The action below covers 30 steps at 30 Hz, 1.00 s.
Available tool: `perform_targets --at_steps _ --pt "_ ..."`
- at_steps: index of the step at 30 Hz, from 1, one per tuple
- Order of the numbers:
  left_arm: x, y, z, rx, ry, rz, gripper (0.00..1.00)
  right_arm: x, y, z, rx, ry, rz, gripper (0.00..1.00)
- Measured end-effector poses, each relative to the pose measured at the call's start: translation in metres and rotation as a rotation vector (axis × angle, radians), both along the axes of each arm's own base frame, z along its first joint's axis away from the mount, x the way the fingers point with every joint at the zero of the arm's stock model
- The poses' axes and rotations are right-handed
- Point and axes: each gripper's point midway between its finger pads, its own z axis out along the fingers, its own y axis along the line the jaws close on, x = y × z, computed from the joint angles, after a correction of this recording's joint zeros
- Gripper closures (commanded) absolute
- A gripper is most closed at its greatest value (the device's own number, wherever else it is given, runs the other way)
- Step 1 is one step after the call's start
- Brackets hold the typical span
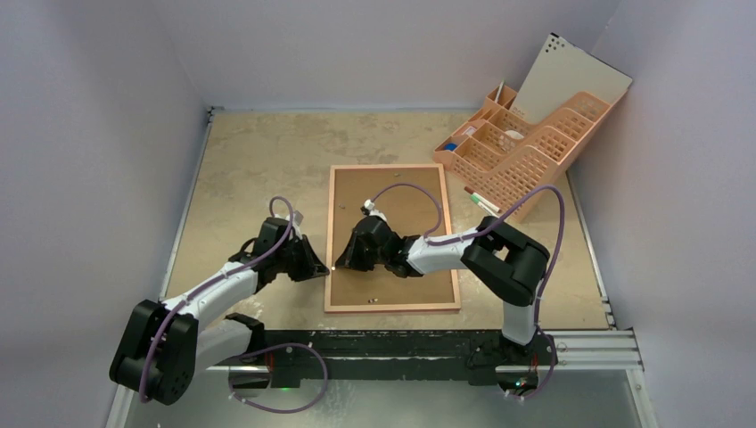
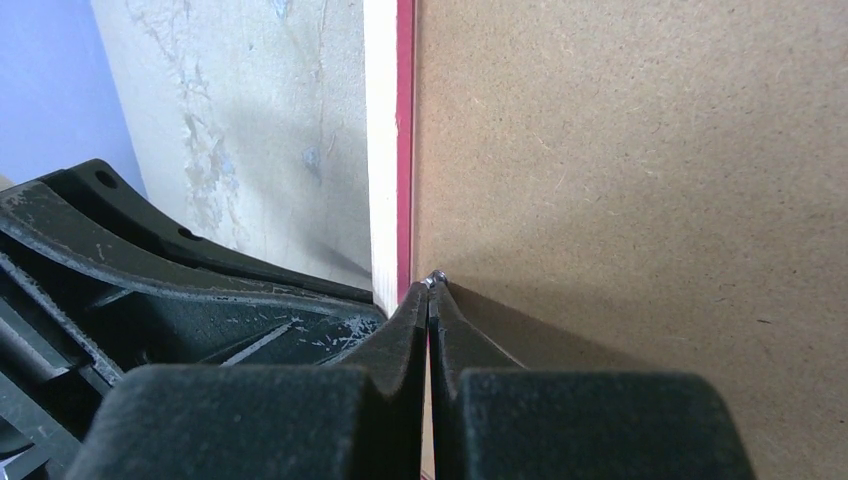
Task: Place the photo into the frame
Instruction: Install the photo frame at the center of the board.
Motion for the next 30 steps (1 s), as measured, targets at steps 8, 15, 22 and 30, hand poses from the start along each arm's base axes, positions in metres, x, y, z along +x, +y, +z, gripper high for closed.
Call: perform_targets --at_steps 8,15,22,30 --pt "0.0 0.0 -0.001 0.0 0.003 0.001 0.96 0.001 0.001 0.002 0.045 -0.004 -0.037 0.69" --pt "-0.001 0.0 0.0 -0.003 0.009 0.006 0.83 -0.016 0.003 0.022 0.086 0.022 -0.068 0.69" --pt "-0.002 0.0 -0.002 0.0 0.016 0.005 0.8 -0.021 0.0 0.017 0.083 0.063 -0.093 0.67" --pt "-0.001 0.0 -0.002 -0.002 0.019 0.009 0.99 -0.021 -0.003 0.007 0.061 0.098 -0.125 0.62"
